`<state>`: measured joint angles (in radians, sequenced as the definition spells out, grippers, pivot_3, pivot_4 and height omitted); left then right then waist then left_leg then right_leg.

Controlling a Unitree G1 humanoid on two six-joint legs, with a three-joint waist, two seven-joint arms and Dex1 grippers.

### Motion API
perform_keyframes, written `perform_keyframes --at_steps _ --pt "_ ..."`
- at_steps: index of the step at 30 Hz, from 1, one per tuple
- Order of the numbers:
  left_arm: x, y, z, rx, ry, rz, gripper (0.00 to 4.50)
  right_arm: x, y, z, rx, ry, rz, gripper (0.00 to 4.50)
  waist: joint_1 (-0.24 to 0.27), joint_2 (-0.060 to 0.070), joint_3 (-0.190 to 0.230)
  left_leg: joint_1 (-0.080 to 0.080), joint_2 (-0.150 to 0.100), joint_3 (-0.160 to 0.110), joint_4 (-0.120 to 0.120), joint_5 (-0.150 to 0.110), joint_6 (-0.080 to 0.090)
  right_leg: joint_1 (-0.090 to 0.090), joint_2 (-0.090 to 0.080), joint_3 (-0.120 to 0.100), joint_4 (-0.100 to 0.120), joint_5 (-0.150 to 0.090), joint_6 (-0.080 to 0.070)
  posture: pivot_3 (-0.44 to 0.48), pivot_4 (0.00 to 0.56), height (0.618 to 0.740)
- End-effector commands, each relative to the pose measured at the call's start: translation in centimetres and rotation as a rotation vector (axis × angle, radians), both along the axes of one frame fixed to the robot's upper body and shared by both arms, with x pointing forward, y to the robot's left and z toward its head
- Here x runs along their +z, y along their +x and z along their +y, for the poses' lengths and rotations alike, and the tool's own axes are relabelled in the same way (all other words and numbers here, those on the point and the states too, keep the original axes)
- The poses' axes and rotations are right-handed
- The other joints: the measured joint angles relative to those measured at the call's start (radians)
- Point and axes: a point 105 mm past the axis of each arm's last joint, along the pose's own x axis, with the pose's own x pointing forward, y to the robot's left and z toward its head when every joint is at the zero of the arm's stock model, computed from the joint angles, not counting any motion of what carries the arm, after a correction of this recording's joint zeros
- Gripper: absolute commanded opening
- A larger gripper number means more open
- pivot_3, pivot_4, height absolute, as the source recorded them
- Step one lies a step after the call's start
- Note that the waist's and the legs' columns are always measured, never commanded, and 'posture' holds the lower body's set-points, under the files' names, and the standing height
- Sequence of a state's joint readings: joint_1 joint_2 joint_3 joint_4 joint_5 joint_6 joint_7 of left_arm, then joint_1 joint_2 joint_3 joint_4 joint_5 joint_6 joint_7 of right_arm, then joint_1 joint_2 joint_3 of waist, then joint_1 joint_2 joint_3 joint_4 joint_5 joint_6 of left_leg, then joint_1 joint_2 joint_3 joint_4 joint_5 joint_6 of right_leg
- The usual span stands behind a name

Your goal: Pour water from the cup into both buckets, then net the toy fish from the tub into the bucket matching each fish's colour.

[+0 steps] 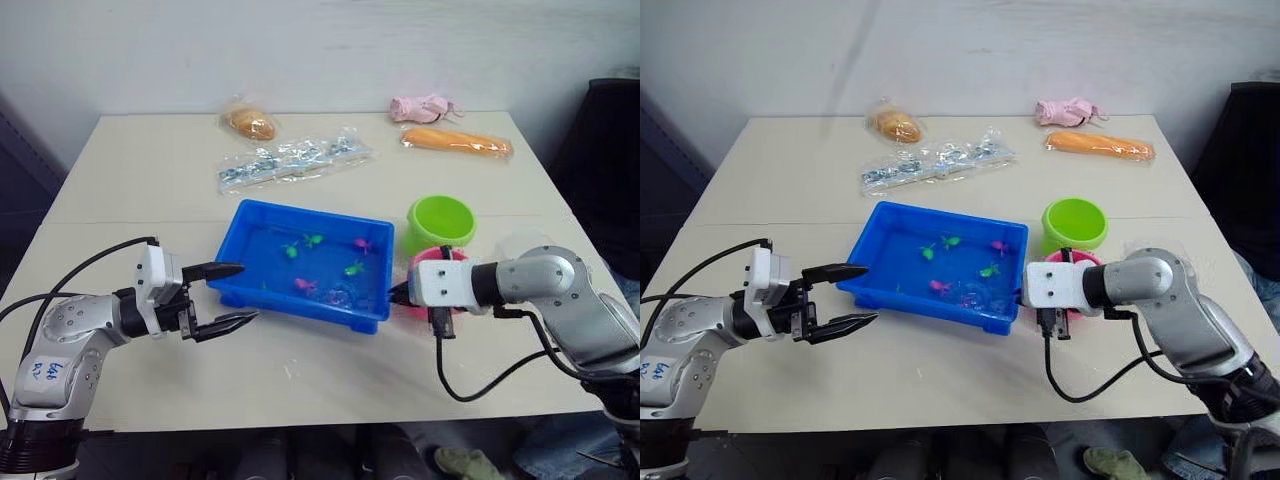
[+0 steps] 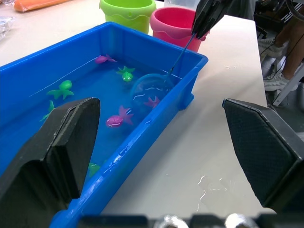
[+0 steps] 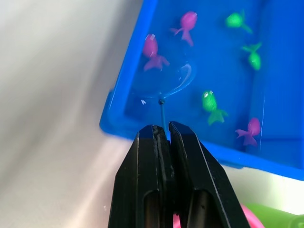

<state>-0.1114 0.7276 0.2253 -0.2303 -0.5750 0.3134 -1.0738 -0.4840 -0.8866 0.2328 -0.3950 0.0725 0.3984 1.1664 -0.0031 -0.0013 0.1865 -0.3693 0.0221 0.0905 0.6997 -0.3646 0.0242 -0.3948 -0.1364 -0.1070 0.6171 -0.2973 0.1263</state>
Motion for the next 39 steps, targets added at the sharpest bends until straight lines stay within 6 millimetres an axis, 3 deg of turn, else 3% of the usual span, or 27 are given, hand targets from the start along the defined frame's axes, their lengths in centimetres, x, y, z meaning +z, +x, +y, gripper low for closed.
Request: perform_keyframes --at_steps 1,15,26,32,39 --pt "0.9 0.0 0.0 -0.001 0.016 -0.053 4.45 1.3 -0.1 0.4 -0.023 0.073 0.025 0.00 0.000 0.000 0.000 0.000 0.000 0.000 0.000 0.000 0.000 0.000 0.000 0.000 0.000 0.000 0.000 0.000 0.150 0.740" --pt "0.8 0.6 0.1 0.011 0.014 -0.073 4.45 3.2 0.1 -1.2 -0.177 0.343 0.195 0.00 0.001 0.000 0.000 0.000 0.000 0.000 0.000 0.000 0.000 0.000 0.000 0.000 0.000 0.000 0.000 0.000 0.150 0.740" --pt "1.7 1.5 -1.1 -0.056 -0.009 -0.104 4.45 5.5 -0.1 -5.9 -0.335 0.445 0.131 0.00 0.003 0.000 0.000 0.000 -0.002 0.000 -0.001 -0.001 0.000 0.000 -0.001 0.000 0.000 0.000 0.000 0.000 0.150 0.740" --pt "2.1 1.5 -2.7 -0.165 -0.059 -0.072 4.45 6.7 -2.9 -11.0 -0.527 0.512 0.014 0.00 0.022 0.000 0.000 -0.001 -0.002 0.001 -0.001 -0.001 0.001 0.000 -0.001 0.000 -0.001 0.000 0.000 0.000 0.150 0.740" --pt "2.0 2.7 -5.1 -0.270 -0.093 -0.073 4.45 7.0 -5.8 -13.3 -0.663 0.532 -0.085 0.00 0.029 0.000 0.000 0.000 -0.006 0.001 -0.001 0.000 0.001 0.001 0.000 0.001 -0.001 0.001 0.001 0.000 0.150 0.740"
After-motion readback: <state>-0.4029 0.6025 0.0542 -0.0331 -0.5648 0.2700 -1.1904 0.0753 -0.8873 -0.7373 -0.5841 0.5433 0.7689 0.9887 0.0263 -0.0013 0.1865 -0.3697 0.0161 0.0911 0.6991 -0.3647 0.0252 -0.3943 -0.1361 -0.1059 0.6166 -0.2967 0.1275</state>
